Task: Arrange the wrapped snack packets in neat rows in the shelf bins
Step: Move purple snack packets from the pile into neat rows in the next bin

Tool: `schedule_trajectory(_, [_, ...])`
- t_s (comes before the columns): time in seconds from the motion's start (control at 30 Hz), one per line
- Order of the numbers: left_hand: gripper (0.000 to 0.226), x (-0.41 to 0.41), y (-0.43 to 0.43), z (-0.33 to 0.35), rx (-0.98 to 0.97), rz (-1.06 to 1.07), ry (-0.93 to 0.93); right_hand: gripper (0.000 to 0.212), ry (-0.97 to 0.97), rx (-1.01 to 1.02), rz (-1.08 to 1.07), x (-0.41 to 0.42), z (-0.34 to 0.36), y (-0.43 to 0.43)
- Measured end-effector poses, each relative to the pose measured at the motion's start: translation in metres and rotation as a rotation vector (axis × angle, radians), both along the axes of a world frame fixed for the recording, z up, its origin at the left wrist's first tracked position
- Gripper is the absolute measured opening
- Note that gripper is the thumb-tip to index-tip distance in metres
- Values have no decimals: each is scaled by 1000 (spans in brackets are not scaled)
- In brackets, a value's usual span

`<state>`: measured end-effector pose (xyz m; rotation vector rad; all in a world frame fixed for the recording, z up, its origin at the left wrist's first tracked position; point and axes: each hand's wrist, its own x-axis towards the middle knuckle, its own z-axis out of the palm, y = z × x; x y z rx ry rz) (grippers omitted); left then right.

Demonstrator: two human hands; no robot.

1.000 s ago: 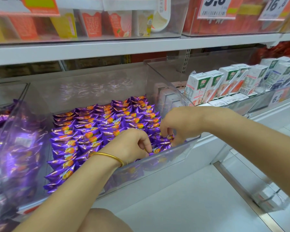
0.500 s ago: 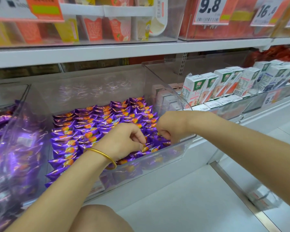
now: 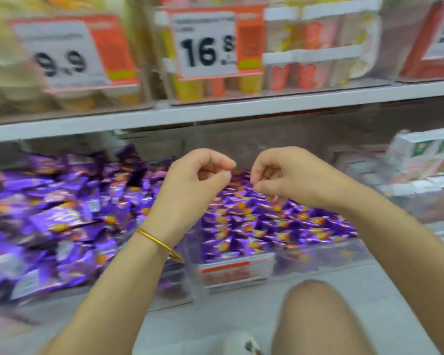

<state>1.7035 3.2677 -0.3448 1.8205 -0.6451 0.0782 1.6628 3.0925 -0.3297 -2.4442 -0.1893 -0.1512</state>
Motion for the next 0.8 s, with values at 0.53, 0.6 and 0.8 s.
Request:
schedule_trajectory(0.53, [31, 34, 112, -41, 487, 86, -30, 31, -289, 395, -72, 61, -27, 120])
schedule_trajectory(0.6, [44, 33, 100, -43, 539, 8, -56, 33, -321, 418, -113, 64, -28, 120])
schedule_trajectory(0.8, [48, 37, 80, -55, 804, -25, -74, 35, -316, 442, -127, 68, -33, 126])
